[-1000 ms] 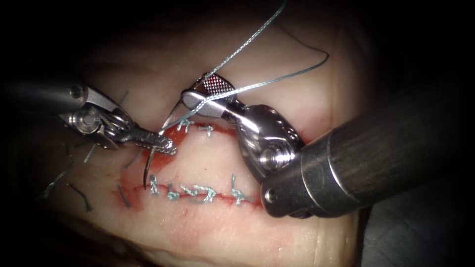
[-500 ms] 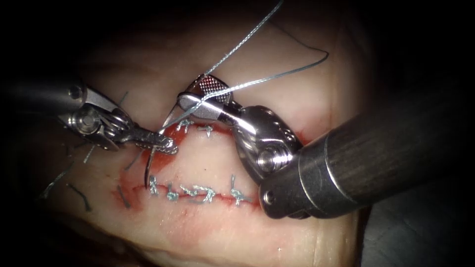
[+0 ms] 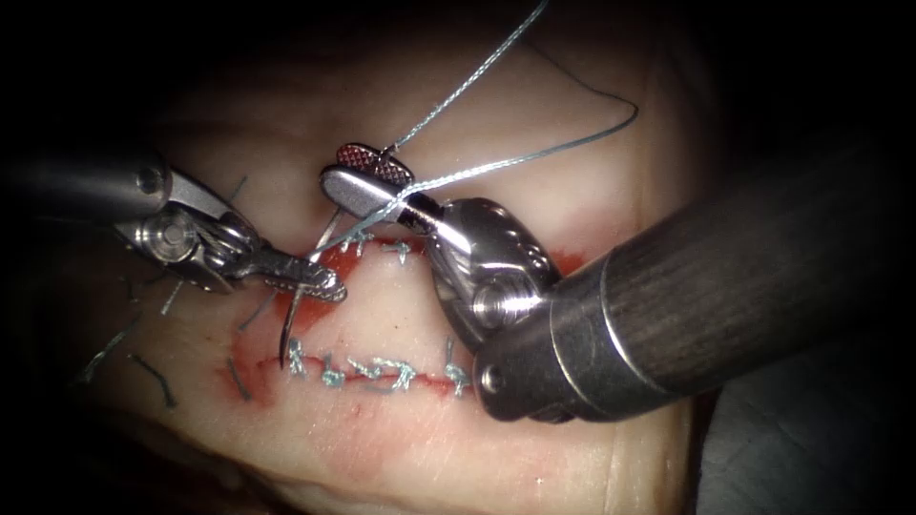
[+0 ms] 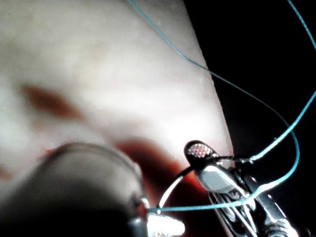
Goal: Wound Closure
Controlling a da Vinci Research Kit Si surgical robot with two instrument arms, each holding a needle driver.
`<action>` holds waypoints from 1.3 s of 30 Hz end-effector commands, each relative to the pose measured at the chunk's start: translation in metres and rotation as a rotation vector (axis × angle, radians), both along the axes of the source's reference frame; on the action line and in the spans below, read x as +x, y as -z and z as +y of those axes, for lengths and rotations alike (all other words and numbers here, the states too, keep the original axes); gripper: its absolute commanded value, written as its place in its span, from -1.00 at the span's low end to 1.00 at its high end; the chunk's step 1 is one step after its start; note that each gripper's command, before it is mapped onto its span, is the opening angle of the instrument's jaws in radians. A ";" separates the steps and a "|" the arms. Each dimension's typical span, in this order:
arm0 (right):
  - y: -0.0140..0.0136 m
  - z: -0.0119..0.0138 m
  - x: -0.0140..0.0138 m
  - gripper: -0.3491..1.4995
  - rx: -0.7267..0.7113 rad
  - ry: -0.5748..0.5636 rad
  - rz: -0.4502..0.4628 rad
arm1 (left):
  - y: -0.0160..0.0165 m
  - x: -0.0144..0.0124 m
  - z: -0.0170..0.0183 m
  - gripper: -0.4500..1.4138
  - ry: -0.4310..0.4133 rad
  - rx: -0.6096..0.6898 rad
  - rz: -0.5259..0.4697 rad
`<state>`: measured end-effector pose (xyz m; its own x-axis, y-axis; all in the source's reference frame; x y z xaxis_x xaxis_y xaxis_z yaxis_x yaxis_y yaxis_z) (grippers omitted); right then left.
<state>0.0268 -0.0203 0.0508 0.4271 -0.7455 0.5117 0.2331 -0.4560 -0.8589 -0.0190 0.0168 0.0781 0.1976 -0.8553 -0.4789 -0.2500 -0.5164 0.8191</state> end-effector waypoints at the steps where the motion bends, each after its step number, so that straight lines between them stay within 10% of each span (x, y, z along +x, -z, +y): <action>1: -0.0002 0.0000 0.0012 -1.00 -0.004 -0.003 0.024 | -0.0006 -0.0005 0.0002 -1.00 -0.001 -0.001 0.000; 10: 0.0004 0.0006 0.0008 -1.00 0.001 -0.065 0.099 | -0.0006 -0.0006 0.0002 -1.00 -0.009 0.003 -0.011; 12: 0.0001 0.0004 0.0008 -1.00 0.009 -0.047 0.057 | -0.0007 -0.0008 0.0007 0.26 0.029 -0.119 -0.014; 13: -0.0002 0.0002 0.0006 -1.00 0.003 -0.005 -0.013 | -0.0007 -0.0009 0.0009 0.55 0.049 -0.173 -0.016; 18: -0.0015 0.0013 -0.0018 -1.00 -0.282 0.035 -0.403 | -0.0013 -0.0004 0.0022 0.84 0.205 -0.398 0.049; 30: 0.0000 0.0051 -0.0069 -1.00 -0.598 -0.216 -0.442 | -0.0017 0.0019 0.0044 0.62 0.321 -0.518 0.145; 33: 0.0006 0.0051 -0.0070 -1.00 -0.734 -0.117 -0.277 | -0.0010 0.0027 0.0052 0.28 0.334 -0.556 0.148; 36: 0.0010 0.0049 -0.0072 -1.00 -0.866 -0.135 -0.465 | 0.0000 0.0042 0.0056 -1.00 0.336 -0.523 0.156; 39: 0.0010 0.0046 -0.0071 -1.00 -0.868 -0.150 -0.530 | 0.0016 0.0058 0.0065 -1.00 0.333 -0.475 0.164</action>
